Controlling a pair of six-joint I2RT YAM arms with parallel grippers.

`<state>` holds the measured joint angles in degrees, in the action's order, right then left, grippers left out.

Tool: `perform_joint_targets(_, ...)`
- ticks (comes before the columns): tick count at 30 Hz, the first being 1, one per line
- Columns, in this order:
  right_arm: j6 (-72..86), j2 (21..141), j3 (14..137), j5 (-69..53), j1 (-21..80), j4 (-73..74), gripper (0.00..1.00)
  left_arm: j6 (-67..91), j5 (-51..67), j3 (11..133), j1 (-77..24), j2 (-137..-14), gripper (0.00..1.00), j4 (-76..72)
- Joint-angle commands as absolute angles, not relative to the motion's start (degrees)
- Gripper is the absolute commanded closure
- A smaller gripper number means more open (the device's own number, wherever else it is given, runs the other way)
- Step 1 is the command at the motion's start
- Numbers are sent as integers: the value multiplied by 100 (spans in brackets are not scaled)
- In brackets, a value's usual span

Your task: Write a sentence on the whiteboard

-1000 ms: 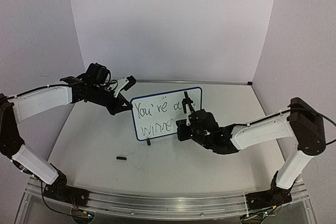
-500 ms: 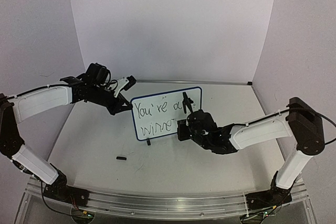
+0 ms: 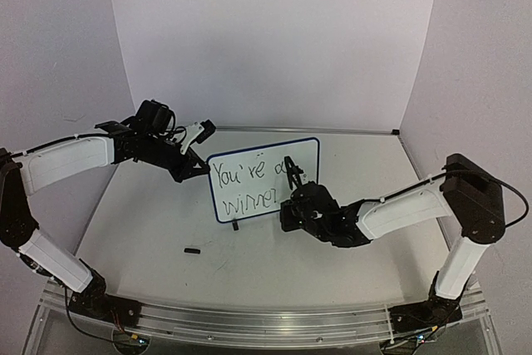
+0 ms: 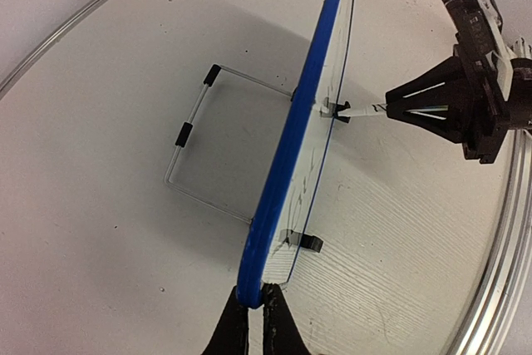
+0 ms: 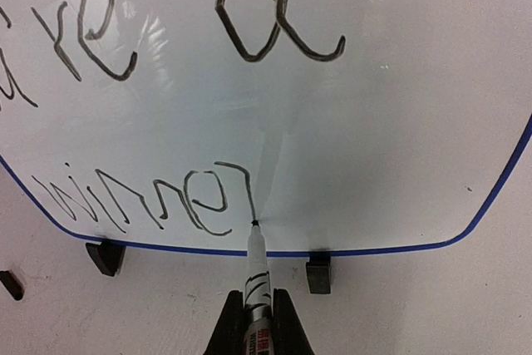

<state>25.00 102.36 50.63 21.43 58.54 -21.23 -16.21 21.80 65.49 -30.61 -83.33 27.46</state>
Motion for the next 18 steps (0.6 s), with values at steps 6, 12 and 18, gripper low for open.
perform_joint_targets(6,2548,10472,5188,2210,5836,-2065,100,-1816,1626,6530,-3041,-8473,100,3068)
perform_joint_targets(12,2443,10254,5185,2276,5841,-2123,100,-1814,1626,6535,-3043,-8472,100,3069)
perform_joint_targets(18,2427,10012,5114,2278,5841,-2275,100,-1819,1633,6538,-3041,-8471,100,3067)
